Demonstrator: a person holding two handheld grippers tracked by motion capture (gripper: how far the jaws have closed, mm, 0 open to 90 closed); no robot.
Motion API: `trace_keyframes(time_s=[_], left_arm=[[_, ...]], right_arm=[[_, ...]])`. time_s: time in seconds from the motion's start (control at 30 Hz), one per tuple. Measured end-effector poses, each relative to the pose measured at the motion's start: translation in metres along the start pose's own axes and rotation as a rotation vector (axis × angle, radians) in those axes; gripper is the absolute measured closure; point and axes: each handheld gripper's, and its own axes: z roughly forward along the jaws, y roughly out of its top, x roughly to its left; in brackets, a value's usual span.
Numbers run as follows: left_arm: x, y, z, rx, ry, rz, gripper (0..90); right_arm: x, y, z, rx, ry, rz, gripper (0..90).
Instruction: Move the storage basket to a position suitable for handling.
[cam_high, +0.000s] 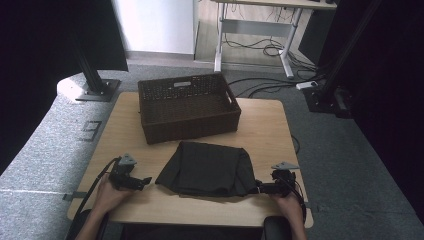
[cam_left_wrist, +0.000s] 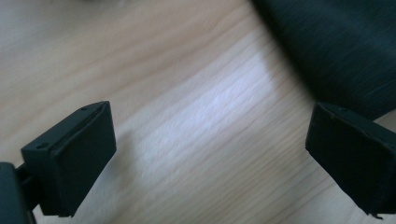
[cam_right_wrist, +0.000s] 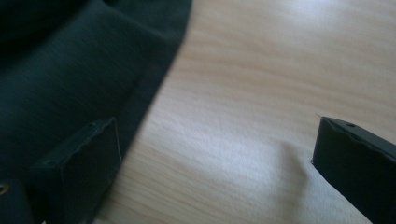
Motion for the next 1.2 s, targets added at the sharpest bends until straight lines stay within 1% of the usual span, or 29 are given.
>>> trace_keyframes(time_s=[0.1,0.2,0.33,0.37,0.47,0.57,0.77,0.83,0.87,0.93,1.0,1.03,1.07,1.13,1.2], left_arm=[[-0.002,0.01,-0.001,-0.02,-0.002,0.02,1.9],[-0.003,0.021,0.0,-0.033,-0.012,0.026,3.0],[-0.005,0.037,0.002,-0.05,-0.029,0.04,5.5],[-0.006,0.041,0.004,-0.053,-0.037,0.044,6.8],[-0.008,0.052,0.011,-0.048,-0.044,0.066,11.9],[-0.009,0.063,0.02,-0.048,-0.07,0.069,14.1],[-0.012,0.082,0.037,-0.037,-0.075,0.078,17.4],[-0.013,0.087,0.042,-0.035,-0.075,0.075,21.2],[-0.013,0.089,0.044,-0.043,-0.072,0.076,22.8],[-0.013,0.093,0.049,-0.051,-0.088,0.066,24.2],[-0.013,0.096,0.054,-0.041,-0.078,0.074,25.6],[-0.014,0.098,0.057,-0.031,-0.068,0.081,26.4],[-0.014,0.098,0.06,-0.035,-0.067,0.081,26.9],[-0.012,0.097,0.065,-0.039,-0.097,0.056,28.5],[-0.011,0.096,0.068,-0.033,-0.105,0.057,29.7]], right_arm=[[0.001,0.008,-0.004,-0.022,0.021,0.004,0.8],[0.002,0.016,-0.007,-0.035,0.042,0.008,0.9],[0.006,0.027,-0.007,-0.037,0.058,-0.011,3.6],[0.007,0.03,-0.006,-0.035,0.065,-0.014,5.0],[0.009,0.038,-0.003,-0.03,0.081,-0.021,7.6],[0.011,0.046,0.001,-0.028,0.097,-0.025,10.4],[0.015,0.06,0.012,-0.019,0.113,-0.032,15.1],[0.017,0.065,0.017,-0.012,0.122,-0.04,21.1],[0.017,0.068,0.019,-0.008,0.127,-0.045,21.8],[0.019,0.073,0.024,-0.001,0.121,-0.057,24.0],[0.021,0.078,0.029,0.008,0.118,-0.072,26.7],[0.021,0.08,0.032,0.016,0.117,-0.073,29.8],[0.021,0.082,0.035,0.024,0.119,-0.08,32.4],[0.02,0.085,0.043,0.038,0.114,-0.076,34.0],[0.019,0.085,0.05,0.056,0.11,-0.083,34.7]])
